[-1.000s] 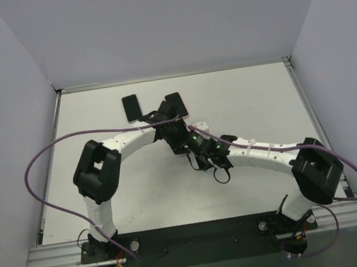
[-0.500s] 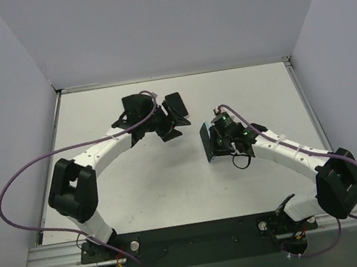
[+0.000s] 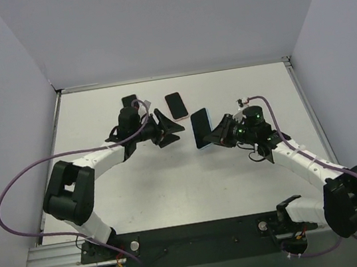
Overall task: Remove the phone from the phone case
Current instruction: Adjust the phone, then remove the phone case from the phone.
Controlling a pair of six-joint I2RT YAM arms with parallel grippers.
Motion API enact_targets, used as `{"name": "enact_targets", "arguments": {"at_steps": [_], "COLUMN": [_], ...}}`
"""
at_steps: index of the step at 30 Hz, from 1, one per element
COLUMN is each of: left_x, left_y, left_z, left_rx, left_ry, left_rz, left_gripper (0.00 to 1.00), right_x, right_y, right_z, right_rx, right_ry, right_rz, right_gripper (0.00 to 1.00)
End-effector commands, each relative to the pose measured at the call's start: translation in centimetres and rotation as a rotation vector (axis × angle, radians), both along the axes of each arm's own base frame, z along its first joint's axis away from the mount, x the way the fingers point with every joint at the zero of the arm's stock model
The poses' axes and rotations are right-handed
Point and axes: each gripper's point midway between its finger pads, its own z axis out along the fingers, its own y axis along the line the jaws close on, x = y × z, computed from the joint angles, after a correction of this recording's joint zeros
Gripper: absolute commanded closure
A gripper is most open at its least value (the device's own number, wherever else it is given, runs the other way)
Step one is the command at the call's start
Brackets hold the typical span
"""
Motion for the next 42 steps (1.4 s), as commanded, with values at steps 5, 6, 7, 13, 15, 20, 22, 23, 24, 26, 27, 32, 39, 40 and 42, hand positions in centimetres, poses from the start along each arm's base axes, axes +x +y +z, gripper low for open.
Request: {"name": "enact_targets", "arguments": {"at_steps": [5, 6, 7, 13, 15, 20, 22, 23, 24, 26, 27, 32, 39, 40, 42], "left_x": [-1.5, -1.5, -1.5, -2.0, -2.1, -2.3, -2.3, -2.2, -2.3, -2.3, -2.3, -2.1, -1.7, -1.5, -1.4], "left_y": [-2.4, -2.5, -2.6, -3.3, -3.4, -3.4, -3.3, -3.3, -3.3, -3.4, -3.3, -3.3, -2.8, -2.6, -2.4], "left_z": [8.2, 8.1, 8.0, 9.5, 9.8, 10.4, 10.6, 10.7, 10.6, 10.7, 10.8, 11.3, 11.4, 11.6, 11.8], "left_rx": [-0.322, -0.320, -0.321, -0.376, -0.380, -0.398, -0.398, -0.393, -0.383, -0.374, -0.374, -0.380, -0.365, -0.367, -0.368], "left_ry": [-0.216, -0.215, -0.213, -0.244, -0.251, -0.260, -0.259, -0.266, -0.259, -0.265, -0.268, -0.275, -0.267, -0.272, -0.275], "left_rz": [-0.169, -0.171, -0.174, -0.198, -0.200, -0.186, -0.183, -0.183, -0.184, -0.184, -0.183, -0.171, -0.136, -0.127, -0.115], "left_gripper": [0.31, 0.31, 0.31, 0.33, 0.37, 0.51, 0.55, 0.55, 0.55, 0.55, 0.55, 0.64, 0.49, 0.45, 0.45], "right_x": [-0.7, -0.7, -0.9, -1.7, -1.8, -2.0, -2.3, -2.4, -2.6, -3.3, -3.3, -3.7, -3.6, -3.7, -3.8], "right_y": [3.5, 3.6, 3.7, 4.4, 4.8, 5.3, 5.5, 5.7, 5.8, 6.4, 6.5, 7.1, 6.6, 6.5, 6.4], "right_z": [8.6, 8.8, 9.0, 9.6, 10.0, 10.2, 10.2, 10.4, 10.5, 10.9, 10.9, 9.9, 8.3, 8.2, 8.0], "right_rx": [0.314, 0.324, 0.339, 0.420, 0.459, 0.534, 0.575, 0.593, 0.614, 0.634, 0.635, 0.598, 0.546, 0.539, 0.536], "right_ry": [-0.203, -0.212, -0.206, -0.196, -0.191, -0.175, -0.137, -0.149, -0.130, -0.135, -0.133, -0.115, -0.099, -0.095, -0.096], "right_rz": [0.179, 0.185, 0.190, 0.249, 0.270, 0.301, 0.305, 0.331, 0.340, 0.382, 0.385, 0.388, 0.345, 0.341, 0.336], "right_gripper": [1.00, 1.00, 1.00, 1.00, 1.00, 1.00, 1.00, 1.00, 1.00, 1.00, 1.00, 1.00, 1.00, 1.00, 1.00]}}
